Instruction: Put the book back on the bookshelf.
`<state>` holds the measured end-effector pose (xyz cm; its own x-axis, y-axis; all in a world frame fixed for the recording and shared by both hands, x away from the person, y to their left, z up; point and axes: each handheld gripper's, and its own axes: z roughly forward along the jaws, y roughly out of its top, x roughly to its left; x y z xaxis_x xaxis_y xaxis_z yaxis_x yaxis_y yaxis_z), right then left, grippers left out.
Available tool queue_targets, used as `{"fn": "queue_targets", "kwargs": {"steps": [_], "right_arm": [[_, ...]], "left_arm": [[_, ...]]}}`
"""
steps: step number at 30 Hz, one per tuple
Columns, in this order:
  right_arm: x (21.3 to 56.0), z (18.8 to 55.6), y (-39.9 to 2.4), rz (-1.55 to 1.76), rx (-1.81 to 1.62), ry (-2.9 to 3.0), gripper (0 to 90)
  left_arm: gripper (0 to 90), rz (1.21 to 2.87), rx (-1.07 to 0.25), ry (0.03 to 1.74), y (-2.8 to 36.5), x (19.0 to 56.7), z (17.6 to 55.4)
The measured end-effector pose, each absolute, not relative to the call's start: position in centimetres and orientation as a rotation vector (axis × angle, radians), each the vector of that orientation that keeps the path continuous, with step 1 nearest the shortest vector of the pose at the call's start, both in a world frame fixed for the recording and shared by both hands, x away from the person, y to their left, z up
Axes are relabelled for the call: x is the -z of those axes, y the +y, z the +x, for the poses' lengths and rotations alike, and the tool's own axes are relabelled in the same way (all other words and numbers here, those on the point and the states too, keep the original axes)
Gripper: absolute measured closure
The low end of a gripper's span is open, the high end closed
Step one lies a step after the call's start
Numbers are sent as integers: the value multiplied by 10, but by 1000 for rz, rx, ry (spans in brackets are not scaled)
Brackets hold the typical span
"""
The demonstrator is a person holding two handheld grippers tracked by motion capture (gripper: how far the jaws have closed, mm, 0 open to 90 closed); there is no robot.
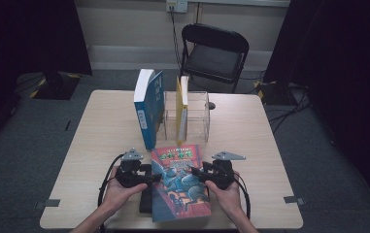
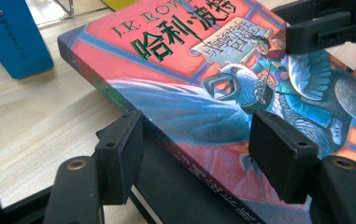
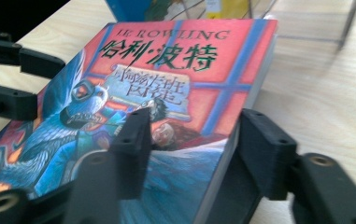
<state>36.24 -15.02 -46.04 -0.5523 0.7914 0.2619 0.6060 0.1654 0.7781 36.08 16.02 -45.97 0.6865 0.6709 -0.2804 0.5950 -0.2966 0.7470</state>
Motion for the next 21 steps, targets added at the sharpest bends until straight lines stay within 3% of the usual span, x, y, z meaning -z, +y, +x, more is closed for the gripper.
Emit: {"fn": "queue_targets", "kwargs": {"steps": [4, 10, 13, 21], "right_arm": [[457, 363, -154, 1391, -1355, 2222, 558], [454, 360, -157, 1438, -1413, 2196, 566], [447, 357, -159, 1425, -1500, 2175, 617], [450, 351, -148, 1383, -1439, 2268, 599]], "left_arm": [[360, 1995, -104, 976, 160, 460, 361], [359, 2001, -90, 988, 160, 459, 357], [352, 2006, -87, 977, 160, 459, 355], [351, 2007, -85, 975, 160, 459, 355]]}}
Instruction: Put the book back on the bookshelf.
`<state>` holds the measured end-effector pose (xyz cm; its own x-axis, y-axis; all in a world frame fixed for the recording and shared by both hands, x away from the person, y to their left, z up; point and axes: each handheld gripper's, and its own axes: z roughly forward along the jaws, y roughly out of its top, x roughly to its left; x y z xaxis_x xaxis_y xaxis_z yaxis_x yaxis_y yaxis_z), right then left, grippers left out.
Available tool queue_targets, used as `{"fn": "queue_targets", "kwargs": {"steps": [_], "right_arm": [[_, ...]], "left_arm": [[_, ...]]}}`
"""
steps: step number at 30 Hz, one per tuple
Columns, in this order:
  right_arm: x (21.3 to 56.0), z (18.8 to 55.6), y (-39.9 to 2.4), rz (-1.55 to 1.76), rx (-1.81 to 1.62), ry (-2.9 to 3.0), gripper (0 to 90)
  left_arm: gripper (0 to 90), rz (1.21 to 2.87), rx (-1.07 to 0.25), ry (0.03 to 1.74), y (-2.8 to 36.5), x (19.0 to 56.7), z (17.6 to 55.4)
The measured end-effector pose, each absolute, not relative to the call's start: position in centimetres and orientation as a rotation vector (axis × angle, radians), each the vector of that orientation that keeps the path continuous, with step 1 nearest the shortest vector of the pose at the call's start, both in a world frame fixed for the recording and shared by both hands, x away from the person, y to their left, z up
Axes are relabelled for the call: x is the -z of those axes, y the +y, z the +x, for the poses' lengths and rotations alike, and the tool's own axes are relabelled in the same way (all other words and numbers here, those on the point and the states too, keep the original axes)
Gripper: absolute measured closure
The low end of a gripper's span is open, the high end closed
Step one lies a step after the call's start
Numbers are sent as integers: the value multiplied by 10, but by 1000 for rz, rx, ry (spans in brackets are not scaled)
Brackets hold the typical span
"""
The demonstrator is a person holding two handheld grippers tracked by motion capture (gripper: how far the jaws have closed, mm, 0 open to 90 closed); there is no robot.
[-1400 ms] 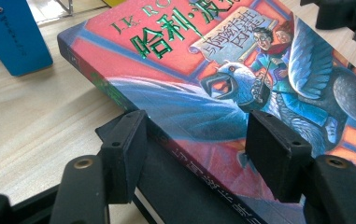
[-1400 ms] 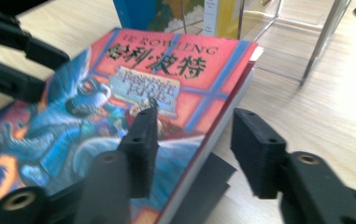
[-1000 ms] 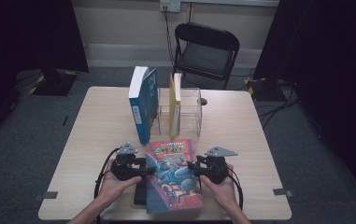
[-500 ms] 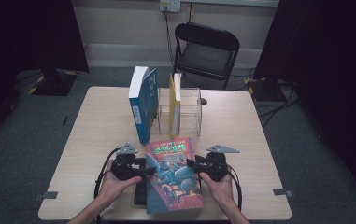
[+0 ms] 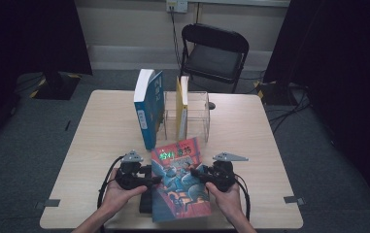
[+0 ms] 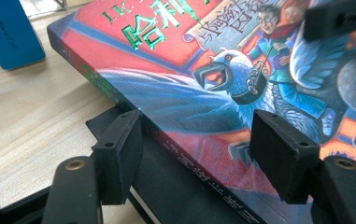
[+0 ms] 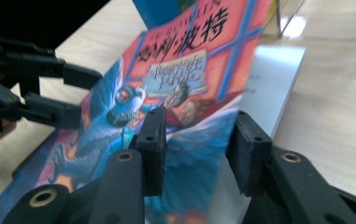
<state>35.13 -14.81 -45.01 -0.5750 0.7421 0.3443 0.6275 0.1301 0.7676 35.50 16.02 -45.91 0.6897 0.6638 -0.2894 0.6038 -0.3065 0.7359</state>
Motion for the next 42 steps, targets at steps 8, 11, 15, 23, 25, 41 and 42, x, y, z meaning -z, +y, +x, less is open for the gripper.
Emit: {"fn": "queue_targets", "kwargs": {"steps": [8, 11, 15, 23, 25, 41, 42], "right_arm": [[455, 353, -148, 1356, -1390, 2273, 508], [455, 355, -147, 1350, -1386, 2270, 506], [456, 359, -147, 1346, -1415, 2291, 492], [450, 357, -139, 1260, -1483, 2406, 546], [449, 358, -141, 1247, -1509, 2412, 575], [456, 364, -155, 1353, -1338, 2257, 445], [456, 364, -155, 1353, -1338, 2257, 445]], "left_arm": [[348, 2007, -86, 965, 161, 460, 356], [348, 2004, -84, 967, 161, 460, 356], [345, 2008, -81, 967, 161, 459, 356], [325, 2011, -96, 965, 159, 460, 357], [315, 2011, -97, 969, 158, 459, 357], [315, 2010, -96, 954, 159, 460, 358], [315, 2010, -96, 954, 159, 460, 358]]}}
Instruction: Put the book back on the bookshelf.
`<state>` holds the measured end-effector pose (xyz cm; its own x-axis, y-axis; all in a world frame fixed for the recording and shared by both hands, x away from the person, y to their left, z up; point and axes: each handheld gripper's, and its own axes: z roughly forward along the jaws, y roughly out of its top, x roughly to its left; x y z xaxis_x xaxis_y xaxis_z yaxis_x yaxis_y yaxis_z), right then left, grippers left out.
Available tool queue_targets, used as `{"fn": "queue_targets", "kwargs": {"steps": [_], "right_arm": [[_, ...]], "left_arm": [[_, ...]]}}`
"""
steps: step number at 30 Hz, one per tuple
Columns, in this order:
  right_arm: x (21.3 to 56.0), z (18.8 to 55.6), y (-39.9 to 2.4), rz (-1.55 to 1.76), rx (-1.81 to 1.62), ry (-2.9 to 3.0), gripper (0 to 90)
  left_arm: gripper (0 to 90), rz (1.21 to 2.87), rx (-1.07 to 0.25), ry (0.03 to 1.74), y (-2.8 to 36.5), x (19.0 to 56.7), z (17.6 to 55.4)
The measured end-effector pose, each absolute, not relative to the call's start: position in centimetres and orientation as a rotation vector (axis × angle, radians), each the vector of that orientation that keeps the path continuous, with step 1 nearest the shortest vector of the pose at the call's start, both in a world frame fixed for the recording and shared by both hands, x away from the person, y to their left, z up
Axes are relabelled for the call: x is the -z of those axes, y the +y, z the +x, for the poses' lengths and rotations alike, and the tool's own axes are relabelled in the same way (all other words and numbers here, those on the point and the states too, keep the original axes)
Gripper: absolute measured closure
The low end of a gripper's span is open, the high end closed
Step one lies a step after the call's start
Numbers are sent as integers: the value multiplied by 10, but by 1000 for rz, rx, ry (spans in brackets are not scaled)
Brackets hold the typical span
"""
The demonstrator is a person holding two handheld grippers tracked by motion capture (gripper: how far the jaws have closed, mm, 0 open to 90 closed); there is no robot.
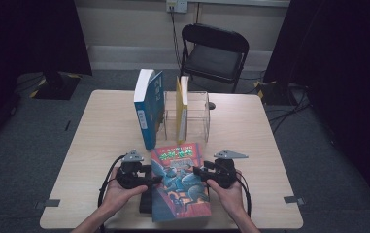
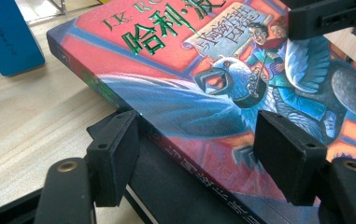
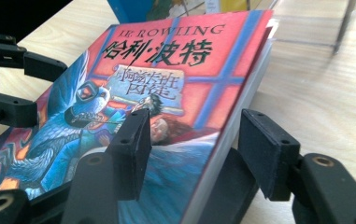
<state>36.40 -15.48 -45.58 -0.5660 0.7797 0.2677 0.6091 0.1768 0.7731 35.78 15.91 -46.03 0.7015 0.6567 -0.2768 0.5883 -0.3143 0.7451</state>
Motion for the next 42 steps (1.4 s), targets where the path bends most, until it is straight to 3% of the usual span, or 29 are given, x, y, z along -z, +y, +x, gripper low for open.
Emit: {"fn": "queue_targets", "kwargs": {"steps": [4, 13, 22, 31, 38, 39, 42], "right_arm": [[459, 366, -153, 1405, -1352, 2260, 467], [448, 359, -161, 1410, -1462, 2230, 629], [453, 354, -148, 1395, -1438, 2310, 591], [456, 382, -133, 1306, -1546, 2475, 571], [457, 394, -123, 1296, -1547, 2549, 707], [458, 395, -124, 1275, -1567, 2583, 774], [454, 392, -124, 1221, -1612, 2563, 844]], "left_arm": [[315, 2008, -97, 956, 159, 460, 358], [315, 2009, -98, 956, 159, 460, 358], [314, 2010, -103, 958, 159, 460, 357], [309, 2004, -99, 963, 158, 460, 358], [293, 2001, -111, 964, 158, 461, 362], [293, 2001, -106, 958, 158, 461, 362], [293, 1998, -105, 957, 159, 461, 362]]}}
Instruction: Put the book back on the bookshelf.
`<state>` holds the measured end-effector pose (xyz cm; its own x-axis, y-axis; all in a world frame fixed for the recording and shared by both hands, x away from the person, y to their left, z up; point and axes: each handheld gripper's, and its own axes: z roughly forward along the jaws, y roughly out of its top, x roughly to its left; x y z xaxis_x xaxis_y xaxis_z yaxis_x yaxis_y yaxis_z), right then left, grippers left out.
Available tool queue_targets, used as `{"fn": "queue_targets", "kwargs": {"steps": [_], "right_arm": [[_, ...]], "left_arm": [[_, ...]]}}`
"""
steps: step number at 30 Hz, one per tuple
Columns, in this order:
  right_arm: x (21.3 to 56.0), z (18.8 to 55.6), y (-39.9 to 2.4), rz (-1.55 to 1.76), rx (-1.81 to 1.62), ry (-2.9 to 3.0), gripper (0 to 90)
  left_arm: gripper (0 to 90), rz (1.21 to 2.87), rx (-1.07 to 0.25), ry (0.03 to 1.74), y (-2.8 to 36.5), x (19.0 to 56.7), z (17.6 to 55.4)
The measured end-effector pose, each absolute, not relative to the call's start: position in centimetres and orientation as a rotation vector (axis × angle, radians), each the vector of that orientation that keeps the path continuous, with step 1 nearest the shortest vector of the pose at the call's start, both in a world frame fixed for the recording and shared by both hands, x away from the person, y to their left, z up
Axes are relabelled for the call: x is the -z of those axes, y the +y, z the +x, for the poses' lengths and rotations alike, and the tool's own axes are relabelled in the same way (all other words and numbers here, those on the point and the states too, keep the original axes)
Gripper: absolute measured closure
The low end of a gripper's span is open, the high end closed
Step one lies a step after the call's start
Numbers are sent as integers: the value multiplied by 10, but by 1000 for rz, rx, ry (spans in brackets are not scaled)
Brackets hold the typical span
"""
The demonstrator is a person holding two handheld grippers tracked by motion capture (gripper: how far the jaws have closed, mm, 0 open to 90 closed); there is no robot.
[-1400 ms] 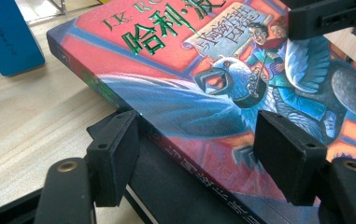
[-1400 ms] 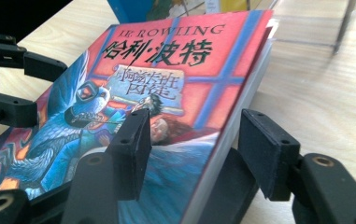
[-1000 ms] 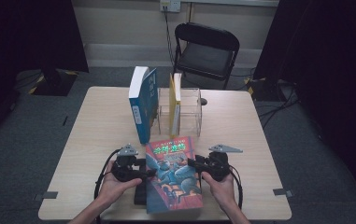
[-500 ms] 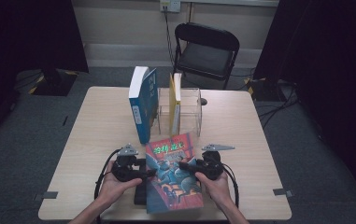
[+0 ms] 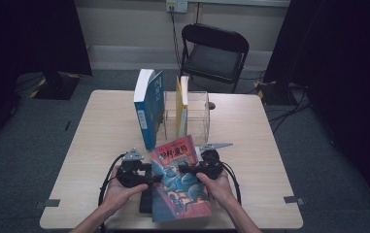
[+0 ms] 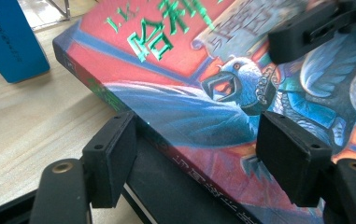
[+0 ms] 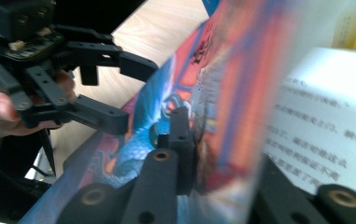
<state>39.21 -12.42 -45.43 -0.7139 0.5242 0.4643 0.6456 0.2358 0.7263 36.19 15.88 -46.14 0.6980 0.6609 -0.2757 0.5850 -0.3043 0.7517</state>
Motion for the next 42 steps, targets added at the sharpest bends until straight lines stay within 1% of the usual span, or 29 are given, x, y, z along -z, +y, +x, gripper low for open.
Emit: {"fn": "queue_targets", "kwargs": {"steps": [6, 8, 10, 13, 15, 17, 21, 25, 26, 28, 29, 35, 36, 37, 38, 39, 40, 42], "right_arm": [[452, 385, -124, -1092, 1559, -2413, 854], [445, 379, -125, -1071, 1612, -2435, 855], [443, 375, -125, -1066, 1632, -2448, 857], [441, 372, -125, -1062, 1654, -2455, 858], [439, 370, -125, -1060, 1667, -2457, 859], [438, 368, -125, -1058, 1679, -2463, 858], [435, 364, -126, -1054, 1699, -2475, 860], [433, 361, -126, -1052, 1711, -2477, 860], [432, 360, -125, -1046, 1717, -2484, 859], [430, 357, -124, -1032, 1713, -2494, 859], [429, 356, -123, -1017, 1718, -2496, 860], [423, 351, -123, -999, 1755, -2484, 862], [423, 351, -123, -999, 1755, -2484, 862], [419, 350, -126, -989, 1782, -2464, 868], [418, 349, -127, -987, 1790, -2465, 872], [415, 348, -128, -980, 1800, -2465, 874], [413, 348, -129, -974, 1806, -2470, 875], [409, 346, -129, -964, 1837, -2470, 875]], "left_arm": [[279, 1963, -62, 981, 161, 462, 364], [238, 1933, -31, 997, 163, 463, 366], [226, 1930, -19, 991, 163, 463, 367], [230, 1918, 1, 987, 163, 464, 368], [247, 1914, 48, 960, 159, 464, 369], [243, 1911, 66, 953, 157, 464, 370], [252, 1903, 89, 941, 155, 465, 371], [242, 1895, 89, 946, 152, 464, 369], [217, 1914, 72, 953, 148, 463, 367], [187, 1917, 79, 957, 146, 463, 366], [185, 1911, 112, 952, 145, 463, 366], [208, 1903, 108, 910, 145, 458, 365], [224, 1903, 108, 910, 145, 458, 365], [253, 1888, 126, 867, 145, 453, 364], [302, 1871, 155, 848, 143, 451, 363], [327, 1879, 129, 844, 140, 448, 361], [317, 1878, 102, 845, 139, 445, 359], [333, 1875, 99, 823, 139, 441, 359]]}}
